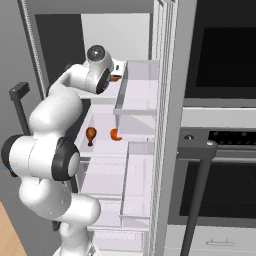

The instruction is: Place one squash and one chicken drumstick in each tupperware on the nearby counter, to pack two identical lunches.

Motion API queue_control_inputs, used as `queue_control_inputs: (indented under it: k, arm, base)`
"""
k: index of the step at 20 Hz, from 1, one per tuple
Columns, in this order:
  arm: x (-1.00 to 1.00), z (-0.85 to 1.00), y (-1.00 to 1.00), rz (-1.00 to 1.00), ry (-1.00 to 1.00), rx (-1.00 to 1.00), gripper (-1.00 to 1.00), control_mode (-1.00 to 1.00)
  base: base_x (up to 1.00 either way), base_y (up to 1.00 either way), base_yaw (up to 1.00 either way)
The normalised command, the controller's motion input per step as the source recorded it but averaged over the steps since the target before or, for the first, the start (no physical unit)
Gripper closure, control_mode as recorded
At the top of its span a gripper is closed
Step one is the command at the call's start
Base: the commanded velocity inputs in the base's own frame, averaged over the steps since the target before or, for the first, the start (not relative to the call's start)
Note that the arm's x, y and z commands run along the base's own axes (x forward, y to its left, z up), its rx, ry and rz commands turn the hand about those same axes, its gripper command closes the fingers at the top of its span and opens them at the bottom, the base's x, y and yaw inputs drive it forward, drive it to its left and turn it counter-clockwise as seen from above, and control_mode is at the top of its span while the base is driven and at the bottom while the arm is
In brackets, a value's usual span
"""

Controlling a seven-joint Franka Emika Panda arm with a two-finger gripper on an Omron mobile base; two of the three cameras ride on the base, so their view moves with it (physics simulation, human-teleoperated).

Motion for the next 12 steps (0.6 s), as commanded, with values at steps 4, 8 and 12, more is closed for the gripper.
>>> queue_control_inputs:
  k: [4, 8, 12]
  arm:
    - [0.54, -0.07, -0.03, 0.0, 0.0, 0.0, -1.0, -1.0]
    - [0.47, -0.1, -0.01, 0.0, 0.0, 0.0, -1.0, -1.0]
    - [0.12, -0.28, 0.0, 0.0, 0.0, 0.0, 1.0, -1.0]
  base:
    - [0.0, 0.0, 0.0]
    - [0.0, 0.0, 0.0]
    - [0.0, 0.0, 0.0]
